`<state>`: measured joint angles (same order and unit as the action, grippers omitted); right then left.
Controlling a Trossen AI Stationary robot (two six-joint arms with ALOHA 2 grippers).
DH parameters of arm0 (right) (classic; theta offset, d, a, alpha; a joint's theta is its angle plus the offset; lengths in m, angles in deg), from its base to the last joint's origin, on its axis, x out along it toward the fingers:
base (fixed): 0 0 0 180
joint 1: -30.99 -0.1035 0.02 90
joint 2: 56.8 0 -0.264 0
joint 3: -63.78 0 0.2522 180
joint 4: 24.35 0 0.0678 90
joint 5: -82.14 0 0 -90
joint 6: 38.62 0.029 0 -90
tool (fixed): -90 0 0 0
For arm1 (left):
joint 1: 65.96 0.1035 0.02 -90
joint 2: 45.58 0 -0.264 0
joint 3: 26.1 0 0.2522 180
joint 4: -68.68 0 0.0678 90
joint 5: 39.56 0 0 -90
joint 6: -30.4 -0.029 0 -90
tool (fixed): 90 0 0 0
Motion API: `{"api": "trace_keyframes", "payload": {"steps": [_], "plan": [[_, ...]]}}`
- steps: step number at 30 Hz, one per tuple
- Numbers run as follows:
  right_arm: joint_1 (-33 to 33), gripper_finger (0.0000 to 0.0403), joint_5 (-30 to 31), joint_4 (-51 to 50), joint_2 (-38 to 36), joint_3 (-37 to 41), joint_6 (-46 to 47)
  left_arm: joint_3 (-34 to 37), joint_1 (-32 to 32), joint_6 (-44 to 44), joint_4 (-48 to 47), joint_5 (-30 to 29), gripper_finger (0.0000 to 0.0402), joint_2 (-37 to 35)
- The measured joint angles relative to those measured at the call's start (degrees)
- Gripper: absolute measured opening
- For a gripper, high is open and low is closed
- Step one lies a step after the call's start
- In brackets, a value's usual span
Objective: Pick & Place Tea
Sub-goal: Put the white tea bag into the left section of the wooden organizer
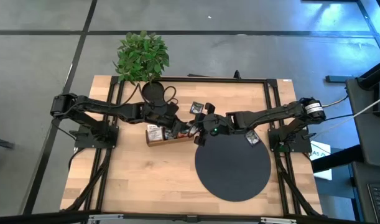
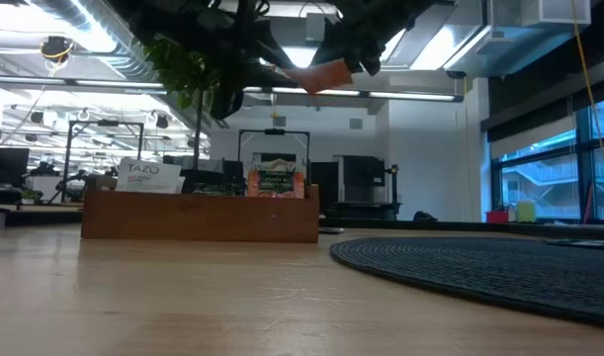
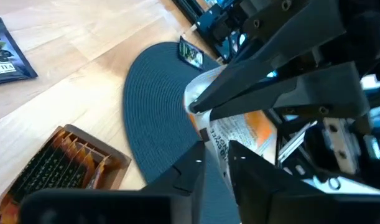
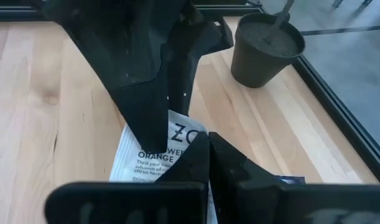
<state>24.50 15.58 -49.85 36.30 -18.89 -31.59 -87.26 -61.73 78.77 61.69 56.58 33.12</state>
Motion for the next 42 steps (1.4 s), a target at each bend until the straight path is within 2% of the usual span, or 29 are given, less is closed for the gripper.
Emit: {"api": "trace_keyframes", "payload": {"steps": [6,10,13,15,18,20,23,26,34,37,42], "plan": [[0.0,0.0009,-1.17,0.02,-0.07,0.0,0.2,0.0,0.02,-5.29,-0.78,2.06,0.0008,0.0],[-0.11,0.0035,-2.13,-0.41,-0.87,0.0,0.29,0.0,0.02,-10.44,-2.46,3.19,0.0004,-0.01],[0.46,0.0072,-5.11,-0.07,-2.84,0.0,1.98,0.0,0.02,-16.96,-4.56,5.8,0.0003,-0.07],[1.45,0.0104,-9.32,-0.02,-4.34,0.0,3.75,0.0,-0.03,-22.44,-5.34,6.85,0.0003,-0.07],[3.39,0.0157,-20.8,0.03,-5.76,0.0,5.75,0.0,-0.39,-29.67,-5.86,8.01,0.0002,-0.07],[4.07,0.0189,-26.32,0.12,-5.79,0.0,7.12,0.0,-0.39,-33.44,-4.66,9.04,0.0003,-0.07],[4.37,0.0226,-28.13,-0.47,-4.94,-0.04,7.35,0.0,-0.51,-37.26,-3.22,9.08,0.0002,-0.09],[4.42,0.0246,-28.1,-1.6,-3.62,0.02,6.24,0.0,-0.55,-39.13,-2.7,9.05,0.0003,-0.09],[4.55,0.0242,-28.99,-2.13,-3.54,0.0,8.0,0.0,-0.55,-40.82,-2.04,9.02,0.0002,-0.09],[4.55,0.0209,-29.62,-2.31,-3.54,0.0,8.81,0.0,-0.55,-40.8,-1.76,9.03,0.0002,-0.09],[4.57,0.0129,-29.58,-1.86,-3.54,0.0,7.72,0.0,-0.55,-40.74,-1.48,9.01,0.0002,-0.09]]}}
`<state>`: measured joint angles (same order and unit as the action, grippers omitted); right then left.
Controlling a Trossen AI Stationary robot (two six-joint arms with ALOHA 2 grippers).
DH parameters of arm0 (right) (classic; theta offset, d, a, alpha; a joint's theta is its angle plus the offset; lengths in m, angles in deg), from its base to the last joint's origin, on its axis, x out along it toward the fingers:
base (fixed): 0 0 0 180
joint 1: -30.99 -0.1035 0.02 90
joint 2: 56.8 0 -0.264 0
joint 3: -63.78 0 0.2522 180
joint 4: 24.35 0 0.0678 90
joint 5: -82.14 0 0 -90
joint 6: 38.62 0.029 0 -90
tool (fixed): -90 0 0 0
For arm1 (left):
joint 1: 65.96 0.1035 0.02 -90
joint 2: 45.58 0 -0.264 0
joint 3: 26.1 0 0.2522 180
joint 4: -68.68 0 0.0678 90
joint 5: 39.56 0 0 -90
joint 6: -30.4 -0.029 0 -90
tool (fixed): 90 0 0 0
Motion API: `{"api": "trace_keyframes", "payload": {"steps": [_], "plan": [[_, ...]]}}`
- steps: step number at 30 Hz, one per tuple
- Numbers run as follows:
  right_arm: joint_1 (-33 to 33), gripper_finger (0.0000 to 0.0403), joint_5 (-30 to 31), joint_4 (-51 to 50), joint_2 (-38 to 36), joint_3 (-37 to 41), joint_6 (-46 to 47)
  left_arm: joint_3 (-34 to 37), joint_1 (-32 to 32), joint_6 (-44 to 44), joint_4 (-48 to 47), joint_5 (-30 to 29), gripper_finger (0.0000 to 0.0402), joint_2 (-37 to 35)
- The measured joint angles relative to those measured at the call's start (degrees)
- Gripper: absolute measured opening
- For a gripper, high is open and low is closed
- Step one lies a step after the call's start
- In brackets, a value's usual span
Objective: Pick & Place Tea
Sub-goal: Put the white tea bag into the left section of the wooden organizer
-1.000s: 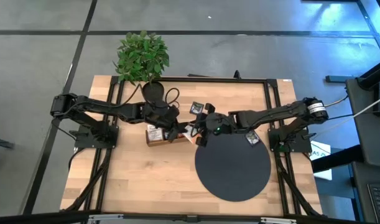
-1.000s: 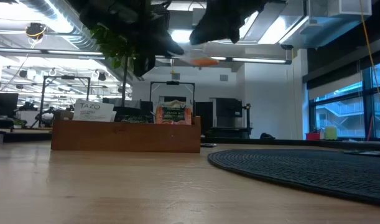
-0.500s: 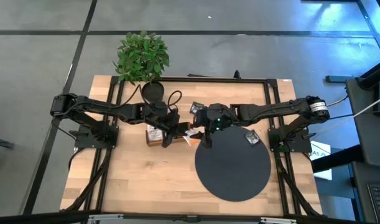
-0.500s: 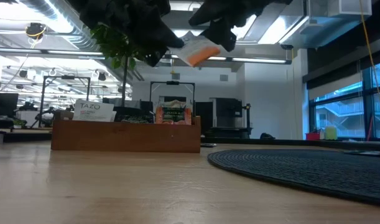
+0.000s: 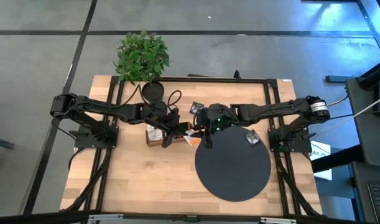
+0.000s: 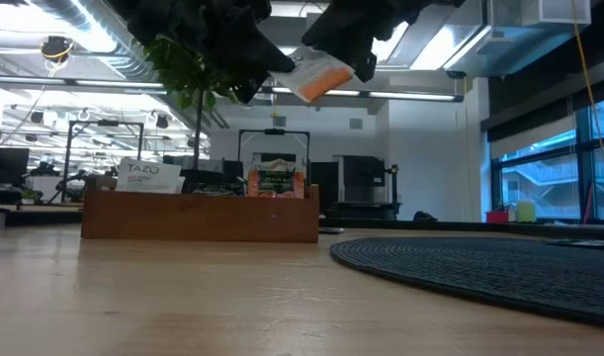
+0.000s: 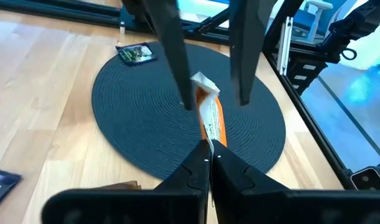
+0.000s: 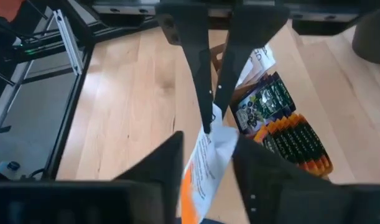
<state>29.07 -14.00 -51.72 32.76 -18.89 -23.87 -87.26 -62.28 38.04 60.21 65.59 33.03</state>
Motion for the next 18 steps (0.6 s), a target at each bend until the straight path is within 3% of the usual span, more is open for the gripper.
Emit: {"api": "trace_keyframes", "payload": {"steps": [10,18], "plan": [[1.02,0.001,0.46,1.24,0.24,0.0,-0.37,0.0,0.0,0.11,0.95,-0.05,0.0003,-0.02],[1.07,0.0004,0.55,0.84,0.24,-0.02,-2.16,0.0,0.04,1.18,0.52,-0.17,0.0002,-0.02]]}}
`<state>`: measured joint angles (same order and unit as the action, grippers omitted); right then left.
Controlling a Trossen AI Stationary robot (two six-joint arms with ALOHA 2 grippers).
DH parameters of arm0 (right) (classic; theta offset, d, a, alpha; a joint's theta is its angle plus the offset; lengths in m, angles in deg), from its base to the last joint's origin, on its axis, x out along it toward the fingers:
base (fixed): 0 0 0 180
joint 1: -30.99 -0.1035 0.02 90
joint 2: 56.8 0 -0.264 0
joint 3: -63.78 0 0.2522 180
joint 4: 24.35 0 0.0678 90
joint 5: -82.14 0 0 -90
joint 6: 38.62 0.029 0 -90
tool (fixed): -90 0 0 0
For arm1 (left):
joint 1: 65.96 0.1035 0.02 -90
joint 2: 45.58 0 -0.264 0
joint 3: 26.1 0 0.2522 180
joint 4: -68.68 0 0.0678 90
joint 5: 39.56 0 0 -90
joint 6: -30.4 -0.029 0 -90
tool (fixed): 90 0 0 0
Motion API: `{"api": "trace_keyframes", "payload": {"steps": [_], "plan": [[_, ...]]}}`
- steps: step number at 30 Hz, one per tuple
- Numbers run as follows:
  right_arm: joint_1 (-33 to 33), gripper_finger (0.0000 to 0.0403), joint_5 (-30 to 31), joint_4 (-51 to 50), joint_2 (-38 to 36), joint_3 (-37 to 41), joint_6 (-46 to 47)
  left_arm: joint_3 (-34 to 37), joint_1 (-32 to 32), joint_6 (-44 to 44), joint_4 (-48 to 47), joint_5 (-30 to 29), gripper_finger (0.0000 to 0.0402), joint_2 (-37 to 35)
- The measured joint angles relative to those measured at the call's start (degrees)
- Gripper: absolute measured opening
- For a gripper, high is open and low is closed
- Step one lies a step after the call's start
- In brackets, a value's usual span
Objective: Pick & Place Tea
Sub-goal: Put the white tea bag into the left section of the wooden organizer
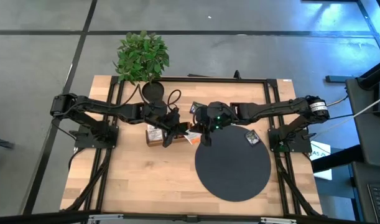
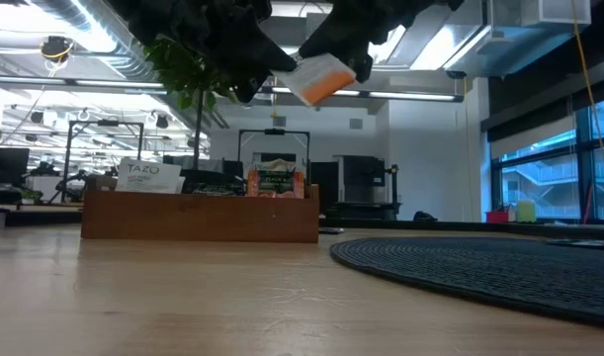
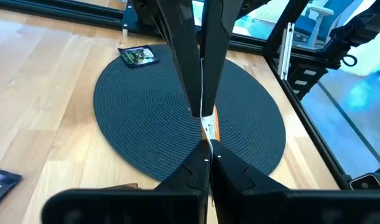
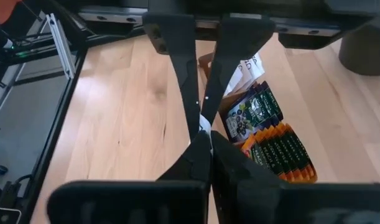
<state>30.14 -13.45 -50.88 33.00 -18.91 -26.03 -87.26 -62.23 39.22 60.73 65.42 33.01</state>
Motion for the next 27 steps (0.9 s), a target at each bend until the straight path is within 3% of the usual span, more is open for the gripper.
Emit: {"api": "trace_keyframes", "payload": {"steps": [6,14,22,27], "plan": [[-0.02,0.0017,-0.04,-0.56,-0.13,0.0,-2.69,0.0,0.17,0.9,-0.88,0.1,0.0002,-0.1],[-0.04,0.0056,0.58,-2.7,-4.76,-2.46,-3.0,0.0,1.86,1.49,-11.13,0.18,0.0002,-3.89],[-0.01,0.0062,10.21,-14.0,-7.09,-2.49,-3.25,0.0,5.83,1.14,-30.72,0.17,0.0002,-12.02],[-0.04,0.0063,15.15,-14.09,-7.08,-1.06,-2.64,0.0,6.6,0.17,-43.83,0.14,0.0002,-15.46]]}}
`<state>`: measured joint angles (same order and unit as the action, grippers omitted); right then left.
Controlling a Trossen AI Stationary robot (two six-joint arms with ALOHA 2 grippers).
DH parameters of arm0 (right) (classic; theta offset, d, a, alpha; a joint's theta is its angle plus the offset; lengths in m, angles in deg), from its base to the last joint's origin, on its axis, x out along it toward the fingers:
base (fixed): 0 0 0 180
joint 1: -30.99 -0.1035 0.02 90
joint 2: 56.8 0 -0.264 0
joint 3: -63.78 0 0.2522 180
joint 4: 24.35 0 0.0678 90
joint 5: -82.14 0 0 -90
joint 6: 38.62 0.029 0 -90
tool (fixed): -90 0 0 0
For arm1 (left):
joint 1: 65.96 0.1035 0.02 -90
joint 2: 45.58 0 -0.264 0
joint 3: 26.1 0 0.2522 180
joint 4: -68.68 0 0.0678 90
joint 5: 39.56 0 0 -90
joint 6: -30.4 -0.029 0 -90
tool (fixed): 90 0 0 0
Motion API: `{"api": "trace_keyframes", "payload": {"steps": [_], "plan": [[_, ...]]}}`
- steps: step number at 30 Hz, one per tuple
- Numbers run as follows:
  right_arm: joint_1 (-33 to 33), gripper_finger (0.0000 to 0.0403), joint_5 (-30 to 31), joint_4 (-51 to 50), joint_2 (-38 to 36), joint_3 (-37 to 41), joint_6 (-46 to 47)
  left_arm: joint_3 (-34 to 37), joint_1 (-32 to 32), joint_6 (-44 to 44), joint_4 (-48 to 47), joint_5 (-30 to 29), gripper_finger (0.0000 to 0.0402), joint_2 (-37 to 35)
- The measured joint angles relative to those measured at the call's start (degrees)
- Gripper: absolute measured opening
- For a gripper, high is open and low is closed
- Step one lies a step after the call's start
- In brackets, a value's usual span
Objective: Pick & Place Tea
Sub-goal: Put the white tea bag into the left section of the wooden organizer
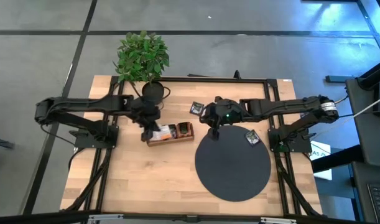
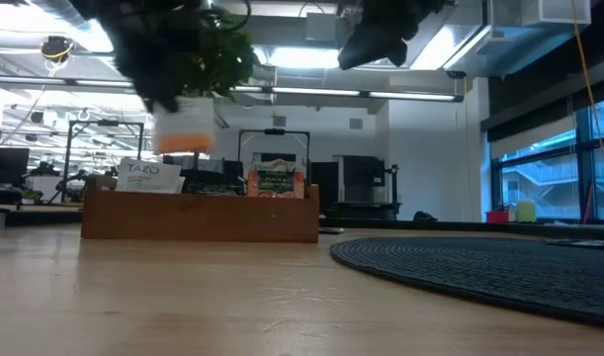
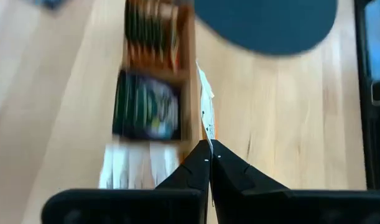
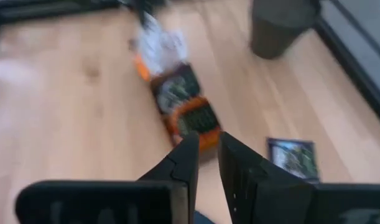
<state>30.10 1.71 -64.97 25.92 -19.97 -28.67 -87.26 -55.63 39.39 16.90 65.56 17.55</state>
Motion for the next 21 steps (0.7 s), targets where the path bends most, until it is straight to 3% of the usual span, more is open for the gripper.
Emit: {"api": "trace_keyframes", "payload": {"steps": [9,21], "plan": [[0.02,0.0063,5.63,0.49,0.0,0.08,-3.85,0.0,-0.22,-0.54,-6.78,-2.29,0.0003,0.93],[0.04,0.0063,5.87,-2.8,0.0,0.08,-4.47,0.0,-0.92,-0.34,-9.23,-9.55,0.0003,8.76]]}}
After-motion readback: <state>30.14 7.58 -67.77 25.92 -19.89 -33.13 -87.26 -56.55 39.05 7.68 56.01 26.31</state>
